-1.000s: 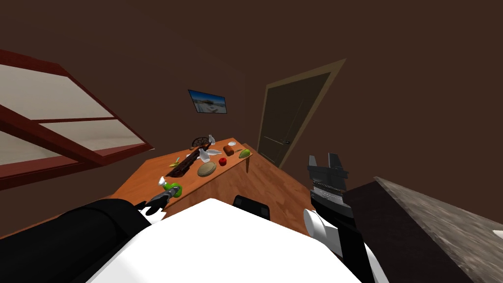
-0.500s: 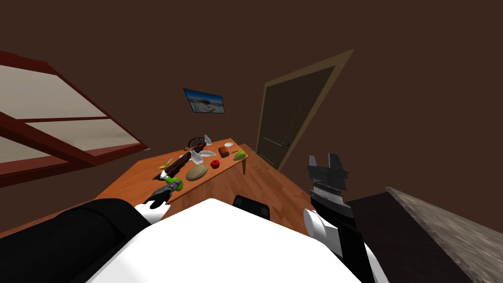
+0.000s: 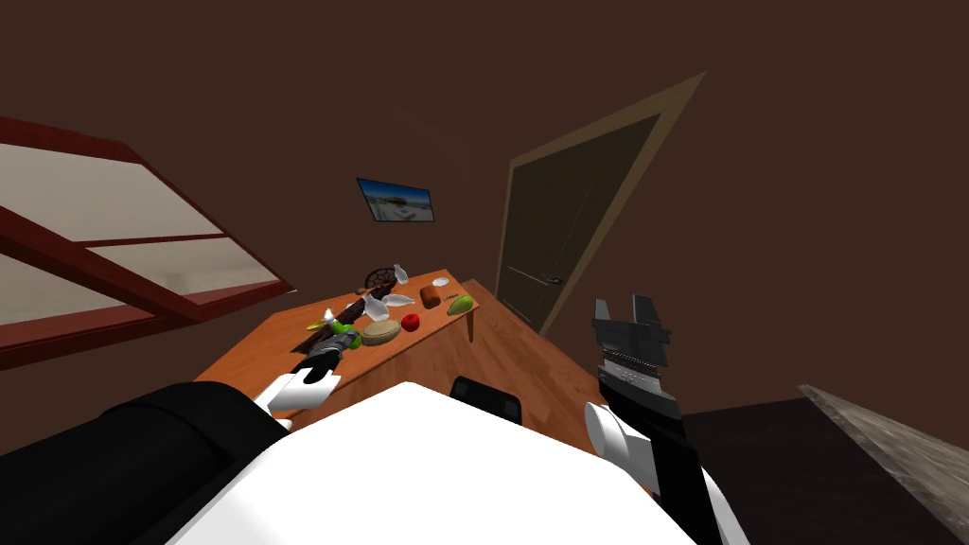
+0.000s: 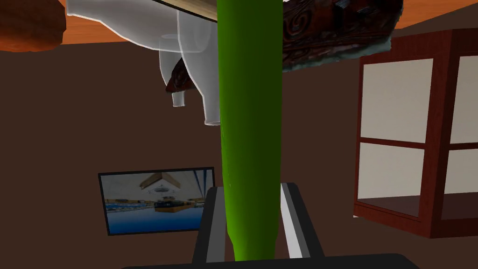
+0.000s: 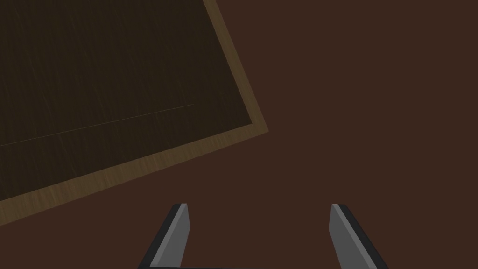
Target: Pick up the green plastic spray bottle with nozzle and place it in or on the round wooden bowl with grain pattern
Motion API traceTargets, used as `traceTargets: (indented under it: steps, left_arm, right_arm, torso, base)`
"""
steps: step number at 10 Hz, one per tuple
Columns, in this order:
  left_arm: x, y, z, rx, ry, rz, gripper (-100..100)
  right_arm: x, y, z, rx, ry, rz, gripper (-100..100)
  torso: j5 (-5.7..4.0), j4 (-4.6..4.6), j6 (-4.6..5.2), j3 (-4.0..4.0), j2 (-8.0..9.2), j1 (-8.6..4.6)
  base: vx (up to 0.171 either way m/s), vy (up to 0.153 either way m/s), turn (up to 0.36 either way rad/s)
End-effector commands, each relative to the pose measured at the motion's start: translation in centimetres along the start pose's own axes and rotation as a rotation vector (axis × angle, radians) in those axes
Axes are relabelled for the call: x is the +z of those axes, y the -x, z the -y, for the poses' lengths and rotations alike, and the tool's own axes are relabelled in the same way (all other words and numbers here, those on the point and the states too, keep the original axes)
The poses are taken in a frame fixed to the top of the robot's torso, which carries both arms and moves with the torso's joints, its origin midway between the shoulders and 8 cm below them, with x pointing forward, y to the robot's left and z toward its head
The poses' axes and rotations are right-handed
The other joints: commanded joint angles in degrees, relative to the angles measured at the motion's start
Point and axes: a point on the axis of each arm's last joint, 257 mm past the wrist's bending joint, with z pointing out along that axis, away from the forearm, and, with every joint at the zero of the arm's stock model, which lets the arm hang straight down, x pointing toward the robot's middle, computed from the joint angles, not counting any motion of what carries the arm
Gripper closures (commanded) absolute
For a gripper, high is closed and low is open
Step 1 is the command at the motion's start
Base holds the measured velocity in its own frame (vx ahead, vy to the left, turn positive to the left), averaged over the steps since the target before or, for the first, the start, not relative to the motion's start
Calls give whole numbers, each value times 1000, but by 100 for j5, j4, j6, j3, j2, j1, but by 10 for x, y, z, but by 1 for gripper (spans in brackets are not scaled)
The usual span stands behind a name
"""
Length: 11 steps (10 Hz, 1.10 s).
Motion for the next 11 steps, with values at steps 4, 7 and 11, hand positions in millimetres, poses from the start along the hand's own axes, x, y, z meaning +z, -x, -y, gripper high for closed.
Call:
traceTargets:
  steps: [4, 7, 11]
  left_arm:
    - [2, 15, 15, -1, -30, 37, -100]
    - [2, 15, 15, -1, -30, 37, -100]
    - [1, 44, -3, -11, 3, 48, -100]
  right_arm:
    - [0, 0, 0, 0, 0, 0, 0]
    - [0, 0, 0, 0, 0, 0, 0]
    - [0, 0, 0, 0, 0, 0, 0]
  torso:
    - [12, 5, -6, 18, 34, 8]
    - [12, 8, -6, 25, 44, 7]
    - [8, 12, -6, 35, 63, -3]
  base:
    - [31, 13, 7]
    - [0, 0, 0]
    - [-34, -20, -61]
